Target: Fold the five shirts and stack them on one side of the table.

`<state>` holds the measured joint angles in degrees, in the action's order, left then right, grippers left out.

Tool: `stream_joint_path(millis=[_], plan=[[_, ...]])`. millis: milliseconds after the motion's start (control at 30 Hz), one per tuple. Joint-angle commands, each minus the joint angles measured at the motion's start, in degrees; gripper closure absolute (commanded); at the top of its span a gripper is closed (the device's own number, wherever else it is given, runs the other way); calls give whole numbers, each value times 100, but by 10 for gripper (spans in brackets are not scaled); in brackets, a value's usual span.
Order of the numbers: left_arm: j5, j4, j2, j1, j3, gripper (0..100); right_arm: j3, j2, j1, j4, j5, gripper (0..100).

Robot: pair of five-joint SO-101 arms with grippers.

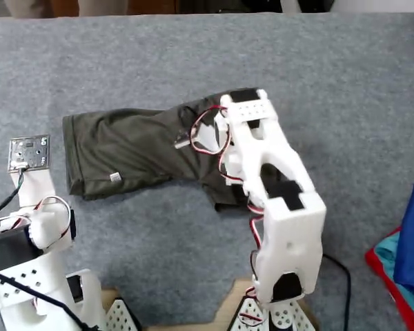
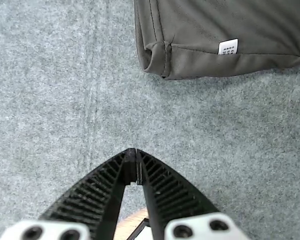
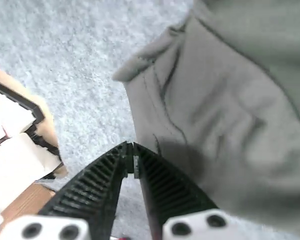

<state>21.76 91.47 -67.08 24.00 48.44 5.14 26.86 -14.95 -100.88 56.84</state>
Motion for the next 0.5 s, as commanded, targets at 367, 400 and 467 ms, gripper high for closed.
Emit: stream_joint_path(millis=[367,400,467], plan=[[44,-97,-40,9,-44,976,-3327,-2932,-101,1749,519,837],[44,-97,-40,9,-26,976,-3574,-3037,-75,2066,484,836],[44,-97,-40,0,-9,976,-4057,-3178,-57,2681,475,836]])
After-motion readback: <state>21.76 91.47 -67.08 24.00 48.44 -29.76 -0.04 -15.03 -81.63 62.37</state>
